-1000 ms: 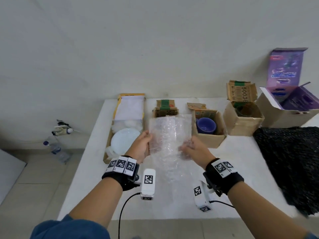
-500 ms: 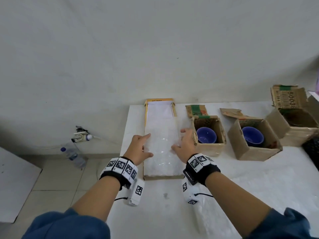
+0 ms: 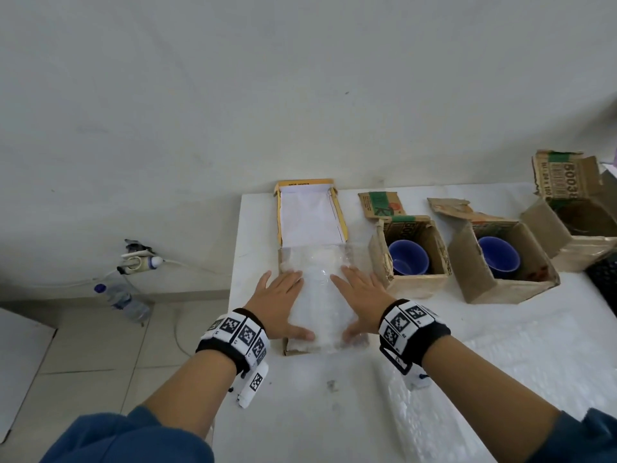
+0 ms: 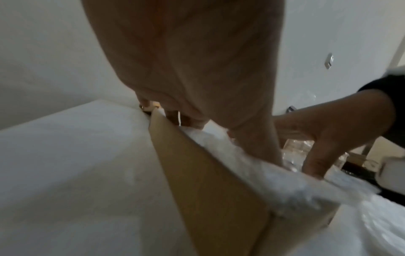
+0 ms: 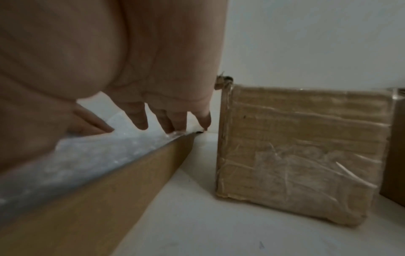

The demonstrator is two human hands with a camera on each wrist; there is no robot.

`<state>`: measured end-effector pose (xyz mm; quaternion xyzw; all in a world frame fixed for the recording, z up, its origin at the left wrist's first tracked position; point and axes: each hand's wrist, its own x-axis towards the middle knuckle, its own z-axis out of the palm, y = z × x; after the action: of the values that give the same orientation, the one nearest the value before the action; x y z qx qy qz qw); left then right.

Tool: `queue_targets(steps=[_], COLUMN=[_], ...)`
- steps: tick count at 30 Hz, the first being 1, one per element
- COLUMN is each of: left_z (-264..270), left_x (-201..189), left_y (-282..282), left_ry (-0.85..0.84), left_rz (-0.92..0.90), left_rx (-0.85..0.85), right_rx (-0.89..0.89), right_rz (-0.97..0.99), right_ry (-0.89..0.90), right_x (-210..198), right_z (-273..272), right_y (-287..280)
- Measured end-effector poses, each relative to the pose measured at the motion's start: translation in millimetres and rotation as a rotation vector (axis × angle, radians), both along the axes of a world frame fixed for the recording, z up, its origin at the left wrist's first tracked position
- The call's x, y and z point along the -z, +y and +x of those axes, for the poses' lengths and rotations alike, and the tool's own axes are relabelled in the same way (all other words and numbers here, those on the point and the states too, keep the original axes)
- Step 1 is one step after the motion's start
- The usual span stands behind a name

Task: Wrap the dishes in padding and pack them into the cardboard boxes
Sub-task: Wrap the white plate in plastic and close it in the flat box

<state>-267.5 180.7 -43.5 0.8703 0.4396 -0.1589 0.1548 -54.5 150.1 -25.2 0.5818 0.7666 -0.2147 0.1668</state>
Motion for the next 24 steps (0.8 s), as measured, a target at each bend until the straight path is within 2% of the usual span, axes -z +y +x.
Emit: queue_targets(steps=[4, 9, 15, 20, 22, 24], left_z=[-2, 7, 12, 16, 18, 19], left_x=[7, 8, 6, 4, 3, 4], left_y=[2, 5, 4, 5, 6, 7], left_ry=[-0.008, 0.094, 0.148, 0.132, 0.142, 0.149], left_rz=[0.070, 0.142, 0.200, 0.215, 0.204, 0.198], left_rx=[0.022, 0.042, 0.045, 0.019, 0.005, -0.001], right_rx=[-0.070, -0.176, -0.173, -0.139, -0.064, 0.009], right_rz=[0.001, 0.006, 0.042, -0.008, -0.041, 0.011], right_ry=[-0.093, -0.189, -0.250, -0.169, -0.042, 0.097], right_x=[2, 0, 12, 8, -7, -17], right_z=[-4, -1, -5, -2, -2, -6], right_y=[12, 16, 15, 21, 26, 36])
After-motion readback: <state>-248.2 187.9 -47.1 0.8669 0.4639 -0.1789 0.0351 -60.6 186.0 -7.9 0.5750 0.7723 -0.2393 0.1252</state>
